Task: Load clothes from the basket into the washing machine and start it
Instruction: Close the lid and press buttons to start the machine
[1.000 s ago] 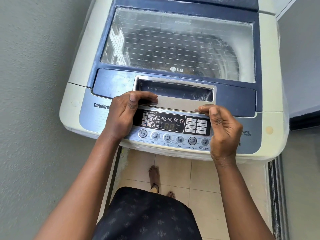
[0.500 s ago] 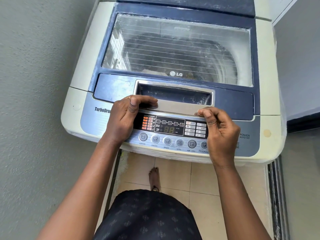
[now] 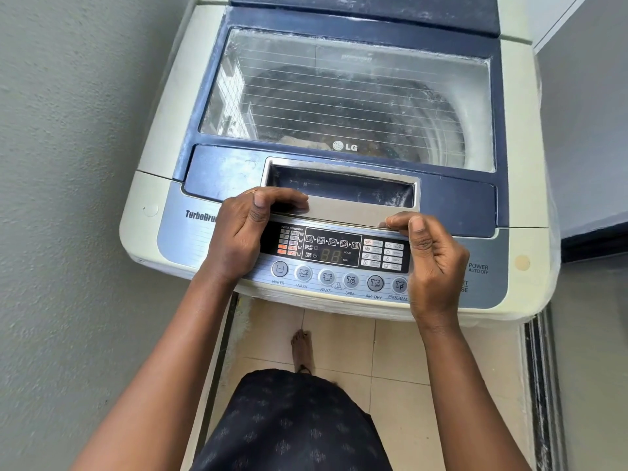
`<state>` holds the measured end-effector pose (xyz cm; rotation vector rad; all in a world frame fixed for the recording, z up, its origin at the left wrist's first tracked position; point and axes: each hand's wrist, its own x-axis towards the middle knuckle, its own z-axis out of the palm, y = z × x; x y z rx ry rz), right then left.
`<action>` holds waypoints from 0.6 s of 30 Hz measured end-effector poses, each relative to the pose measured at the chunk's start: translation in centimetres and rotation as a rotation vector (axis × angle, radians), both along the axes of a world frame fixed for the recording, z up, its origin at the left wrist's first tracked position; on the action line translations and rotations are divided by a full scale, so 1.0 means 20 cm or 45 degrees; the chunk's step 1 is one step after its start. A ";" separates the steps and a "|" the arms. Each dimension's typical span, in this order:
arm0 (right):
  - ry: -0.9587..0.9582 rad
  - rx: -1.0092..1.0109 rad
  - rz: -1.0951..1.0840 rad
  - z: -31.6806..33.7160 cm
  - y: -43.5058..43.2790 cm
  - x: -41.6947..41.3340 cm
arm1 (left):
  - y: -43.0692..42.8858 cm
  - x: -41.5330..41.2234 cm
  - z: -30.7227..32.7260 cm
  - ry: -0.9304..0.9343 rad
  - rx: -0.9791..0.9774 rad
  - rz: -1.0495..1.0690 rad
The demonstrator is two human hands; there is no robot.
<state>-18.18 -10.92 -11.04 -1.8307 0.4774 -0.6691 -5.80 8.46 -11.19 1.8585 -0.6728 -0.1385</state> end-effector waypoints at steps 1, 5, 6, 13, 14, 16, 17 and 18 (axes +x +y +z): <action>0.000 0.003 0.001 0.00 0.00 0.00 | 0.00 0.00 0.00 0.007 -0.003 -0.001; -0.006 0.016 -0.001 0.00 0.00 0.00 | 0.00 0.01 -0.01 0.008 -0.005 -0.005; -0.004 0.020 -0.004 0.00 0.00 0.00 | 0.00 0.01 -0.01 0.008 -0.006 -0.006; -0.012 0.049 0.005 0.00 0.00 0.01 | 0.00 0.00 0.00 0.059 -0.048 -0.013; -0.014 0.046 0.007 0.00 0.00 0.01 | 0.00 0.01 0.00 0.060 -0.046 -0.011; -0.014 0.044 0.005 0.00 0.00 0.00 | 0.00 0.00 0.00 0.057 -0.038 -0.011; -0.014 0.051 0.004 0.00 0.00 0.00 | 0.00 0.00 0.00 0.058 -0.038 -0.012; -0.015 0.060 0.002 0.00 0.00 0.00 | 0.00 0.00 0.00 0.058 -0.040 -0.013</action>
